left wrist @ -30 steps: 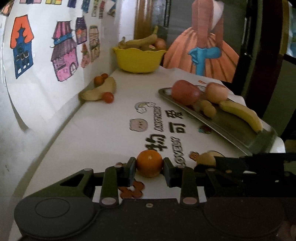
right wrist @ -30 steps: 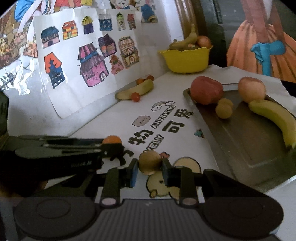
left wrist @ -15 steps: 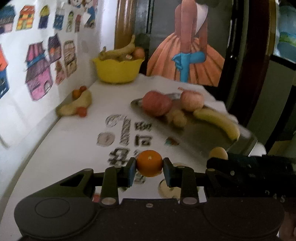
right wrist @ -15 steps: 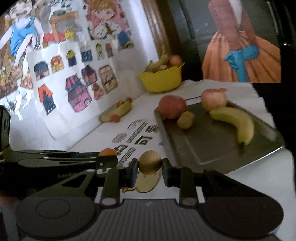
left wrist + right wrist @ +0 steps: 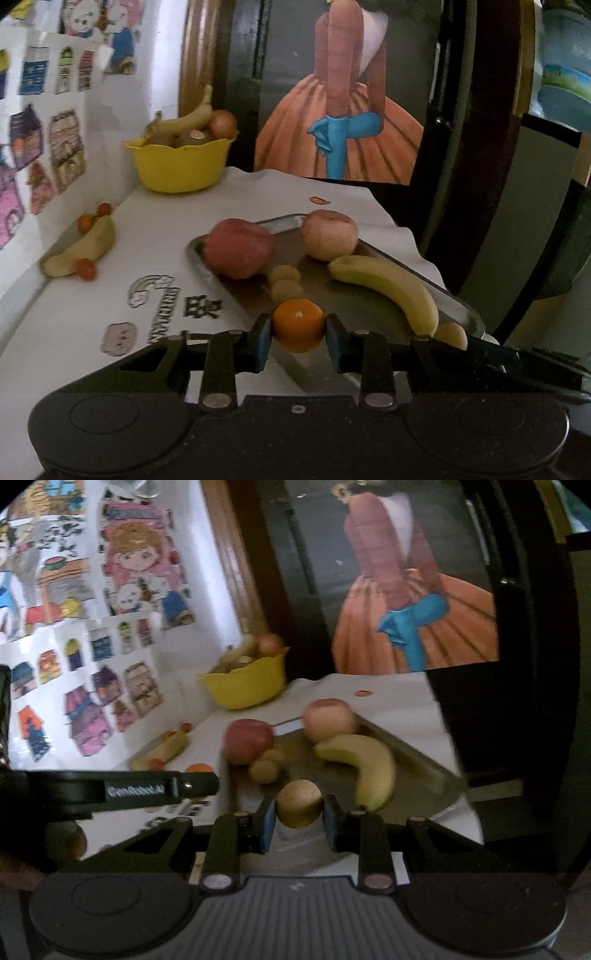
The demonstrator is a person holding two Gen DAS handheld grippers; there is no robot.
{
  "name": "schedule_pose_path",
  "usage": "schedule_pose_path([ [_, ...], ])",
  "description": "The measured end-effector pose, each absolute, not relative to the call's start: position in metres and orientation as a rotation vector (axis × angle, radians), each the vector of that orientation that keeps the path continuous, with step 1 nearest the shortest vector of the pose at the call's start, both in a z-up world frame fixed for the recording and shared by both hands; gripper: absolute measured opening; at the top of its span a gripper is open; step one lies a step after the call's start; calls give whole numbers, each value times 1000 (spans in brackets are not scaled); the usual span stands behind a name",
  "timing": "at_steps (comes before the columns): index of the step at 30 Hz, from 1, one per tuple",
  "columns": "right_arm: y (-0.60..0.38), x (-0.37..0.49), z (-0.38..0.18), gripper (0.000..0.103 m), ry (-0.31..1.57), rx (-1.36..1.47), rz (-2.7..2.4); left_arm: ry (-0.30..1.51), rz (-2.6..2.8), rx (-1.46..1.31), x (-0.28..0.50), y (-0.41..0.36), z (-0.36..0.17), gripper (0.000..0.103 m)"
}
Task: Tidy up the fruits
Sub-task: 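Carry the tangerine in the left tool while the right tool carries the kiwi over the tray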
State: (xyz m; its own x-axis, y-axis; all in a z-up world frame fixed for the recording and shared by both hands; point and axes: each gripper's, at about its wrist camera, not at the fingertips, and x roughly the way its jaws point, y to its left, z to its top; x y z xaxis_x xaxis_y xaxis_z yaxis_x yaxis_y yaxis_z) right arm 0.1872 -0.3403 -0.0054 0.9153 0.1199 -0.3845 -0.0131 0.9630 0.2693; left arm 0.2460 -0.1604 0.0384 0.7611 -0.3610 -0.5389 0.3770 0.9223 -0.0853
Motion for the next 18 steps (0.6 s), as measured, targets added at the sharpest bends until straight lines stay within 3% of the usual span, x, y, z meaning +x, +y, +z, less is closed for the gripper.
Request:
schedule_pose_path([
  [18, -366, 203, -23, 31, 432, 340, 58, 640, -392, 39, 268, -185, 15, 33],
])
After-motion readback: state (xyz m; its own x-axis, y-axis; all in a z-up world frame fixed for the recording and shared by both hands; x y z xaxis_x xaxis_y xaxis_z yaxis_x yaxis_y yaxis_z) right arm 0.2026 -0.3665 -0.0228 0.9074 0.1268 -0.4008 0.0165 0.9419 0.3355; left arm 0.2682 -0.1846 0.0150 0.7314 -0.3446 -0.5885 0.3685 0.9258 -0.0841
